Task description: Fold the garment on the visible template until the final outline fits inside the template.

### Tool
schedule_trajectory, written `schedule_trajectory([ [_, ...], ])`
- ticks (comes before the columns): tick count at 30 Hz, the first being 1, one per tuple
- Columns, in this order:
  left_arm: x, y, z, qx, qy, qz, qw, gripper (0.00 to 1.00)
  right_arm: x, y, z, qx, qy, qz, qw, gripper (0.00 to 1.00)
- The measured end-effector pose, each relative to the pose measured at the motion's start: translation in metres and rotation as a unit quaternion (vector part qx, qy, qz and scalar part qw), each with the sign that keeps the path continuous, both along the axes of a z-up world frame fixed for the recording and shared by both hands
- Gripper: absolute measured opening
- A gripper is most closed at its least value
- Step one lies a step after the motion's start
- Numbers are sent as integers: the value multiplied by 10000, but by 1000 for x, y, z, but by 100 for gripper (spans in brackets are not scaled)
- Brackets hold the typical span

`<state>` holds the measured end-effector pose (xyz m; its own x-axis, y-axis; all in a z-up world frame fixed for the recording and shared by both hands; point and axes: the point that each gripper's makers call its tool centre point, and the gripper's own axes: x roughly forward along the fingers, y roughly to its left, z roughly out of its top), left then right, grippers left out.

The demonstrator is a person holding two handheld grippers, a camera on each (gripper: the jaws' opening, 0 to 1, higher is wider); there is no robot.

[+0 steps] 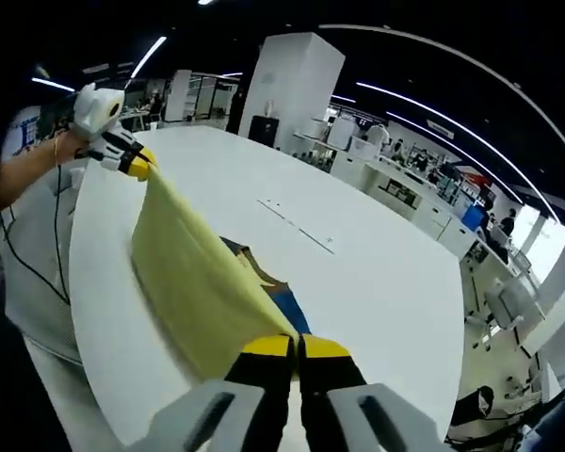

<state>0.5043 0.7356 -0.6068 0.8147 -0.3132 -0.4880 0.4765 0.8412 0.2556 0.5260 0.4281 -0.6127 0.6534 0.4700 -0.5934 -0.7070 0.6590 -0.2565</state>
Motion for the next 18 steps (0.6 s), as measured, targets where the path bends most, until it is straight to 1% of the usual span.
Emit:
schedule_trajectory([
  [3, 8, 0, -4, -4, 9, 32, 10000, 0, 9, 2, -5, -44, 7, -31, 10000, 0],
  [7, 24, 3, -14, 6, 44, 120, 9999, 0, 22, 3, -12, -51, 48, -100, 9999, 0],
  [9, 30, 2, -19, -73, 69, 183, 9998, 0, 29, 4, -18, -157, 67, -145, 9997, 0],
  [12, 40, 6, -30, -85, 122, 330, 9993, 0, 38, 7, -26, -168, 126, -175, 9996, 0],
  [14, 46, 8, -38, -105, 161, 402, 9990, 0, 43, 8, -36, -271, 229, -162, 9992, 0],
  [15, 48, 8, -44, -161, 233, 417, 9987, 0, 46, 8, -42, -338, 300, -180, 9988, 0],
  [18, 53, 11, -57, -133, 362, 462, 9982, 0, 53, 11, -53, -411, 402, -100, 9983, 0],
])
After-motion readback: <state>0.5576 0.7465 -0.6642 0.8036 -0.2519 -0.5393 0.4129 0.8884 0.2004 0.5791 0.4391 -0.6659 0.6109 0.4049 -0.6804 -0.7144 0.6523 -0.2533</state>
